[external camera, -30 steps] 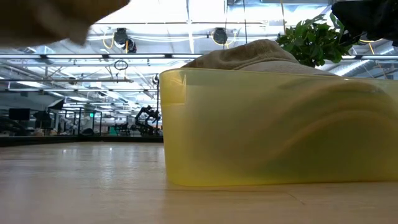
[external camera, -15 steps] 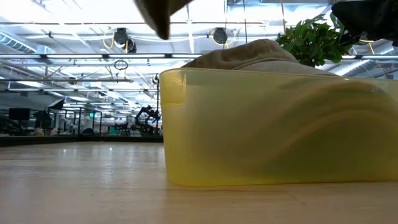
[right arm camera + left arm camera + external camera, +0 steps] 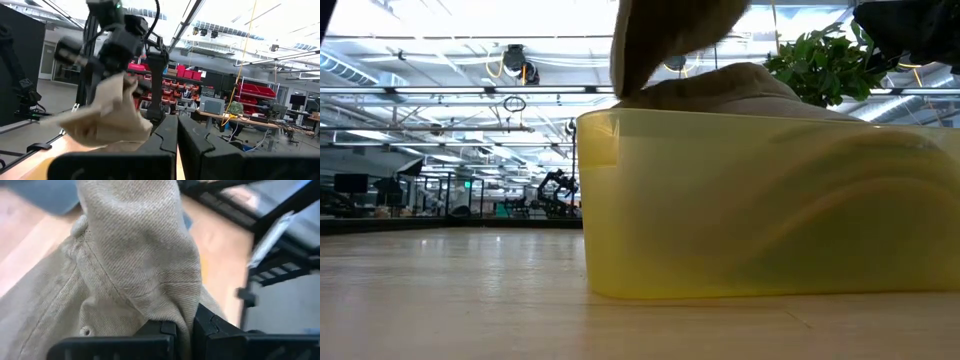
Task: Pick and place caps into container
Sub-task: Put the brown cap into the yellow container
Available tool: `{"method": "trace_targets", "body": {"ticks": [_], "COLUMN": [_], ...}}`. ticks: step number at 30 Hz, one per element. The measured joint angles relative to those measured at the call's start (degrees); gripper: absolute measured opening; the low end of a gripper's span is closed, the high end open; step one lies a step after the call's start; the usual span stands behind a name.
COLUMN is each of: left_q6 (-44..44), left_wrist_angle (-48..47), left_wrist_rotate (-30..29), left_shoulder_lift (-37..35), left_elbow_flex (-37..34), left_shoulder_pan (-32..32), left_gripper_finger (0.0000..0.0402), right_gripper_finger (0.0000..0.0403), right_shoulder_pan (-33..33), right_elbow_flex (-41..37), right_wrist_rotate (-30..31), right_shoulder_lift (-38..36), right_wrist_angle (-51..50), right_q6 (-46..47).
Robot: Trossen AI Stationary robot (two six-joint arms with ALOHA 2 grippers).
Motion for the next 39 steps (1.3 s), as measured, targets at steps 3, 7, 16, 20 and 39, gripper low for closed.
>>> {"method": "trace_targets", "body": {"ticks": [3,7,16,20,39], "left_q6": [0.77,0.92,-3.27,-3.66,3.42], "left_wrist_angle": [-0.87,-1.02,-0.51,0.19,-0.09], "left_wrist_rotate": [1.31,6.9,11.73,11.12,12.0], "left_shoulder_lift": [5.31,10.91,15.17,16.23,15.57], "left_elbow_flex": [4.3,9.5,11.08,11.05,10.92], "left_shoulder_pan": [1.14,3.31,6.36,6.88,5.32], "left_gripper_finger": [0.0015,0.0017,0.0017,0.0022,0.0136], "right_gripper_finger": [0.0,0.0,0.0,0.0,0.0], "right_shoulder_pan": [0.0,0.02,0.02,0.0,0.02], "right_elbow_flex": [0.02,-0.01,0.01,0.0,0.0], "right_wrist_rotate": [0.0,-0.02,-0.15,-0.17,-0.2], "right_shoulder_lift": [0.0,0.0,0.0,0.0,0.0], "right_wrist_angle": [-0.01,-0.02,-0.02,-0.01,0.02], "right_q6": [0.05,0.07,-0.04,-0.08,0.29]}}
